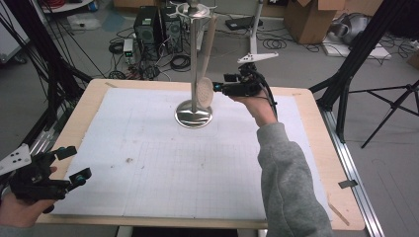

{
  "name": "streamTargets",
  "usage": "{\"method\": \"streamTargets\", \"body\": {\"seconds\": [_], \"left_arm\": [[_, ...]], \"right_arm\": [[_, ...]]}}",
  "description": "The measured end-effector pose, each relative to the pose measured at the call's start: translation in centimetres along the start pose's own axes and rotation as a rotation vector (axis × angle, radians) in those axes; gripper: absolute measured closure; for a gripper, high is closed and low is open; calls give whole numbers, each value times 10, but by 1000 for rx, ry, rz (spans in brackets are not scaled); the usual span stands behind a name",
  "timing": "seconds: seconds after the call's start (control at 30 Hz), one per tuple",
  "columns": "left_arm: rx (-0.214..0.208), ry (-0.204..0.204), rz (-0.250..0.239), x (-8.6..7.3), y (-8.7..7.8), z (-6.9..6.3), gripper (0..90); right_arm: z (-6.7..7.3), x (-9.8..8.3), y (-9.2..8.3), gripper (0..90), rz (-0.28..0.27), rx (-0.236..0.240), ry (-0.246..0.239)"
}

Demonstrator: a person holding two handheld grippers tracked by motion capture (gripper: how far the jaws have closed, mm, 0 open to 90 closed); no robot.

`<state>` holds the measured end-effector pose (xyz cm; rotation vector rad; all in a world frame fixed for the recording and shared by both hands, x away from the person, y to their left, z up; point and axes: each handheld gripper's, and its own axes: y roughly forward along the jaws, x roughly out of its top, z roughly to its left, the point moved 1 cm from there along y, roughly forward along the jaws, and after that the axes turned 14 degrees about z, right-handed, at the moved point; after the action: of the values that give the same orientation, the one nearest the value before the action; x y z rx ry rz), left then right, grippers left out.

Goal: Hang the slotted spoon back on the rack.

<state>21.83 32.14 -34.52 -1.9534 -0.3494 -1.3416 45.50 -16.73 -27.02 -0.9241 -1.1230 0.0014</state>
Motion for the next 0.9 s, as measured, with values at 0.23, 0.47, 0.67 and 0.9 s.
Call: {"method": "streamTargets", "body": {"seconds": [0.23, 0.47, 0.67, 0.9], "left_arm": [[-5, -5, -32, 7, 7, 4, 20], [-24, 5, -46, 14, 17, 4, 20], [-36, 15, -37, 17, 25, 3, 20], [-40, 23, -42, 22, 30, 1, 20]], "right_arm": [[11, -13, -14, 145, -36, -16, -47], [24, -28, -30, 132, -54, 11, -100], [30, -44, -42, 112, -66, 8, -119], [31, -65, -57, 112, -97, 24, -102]]}}
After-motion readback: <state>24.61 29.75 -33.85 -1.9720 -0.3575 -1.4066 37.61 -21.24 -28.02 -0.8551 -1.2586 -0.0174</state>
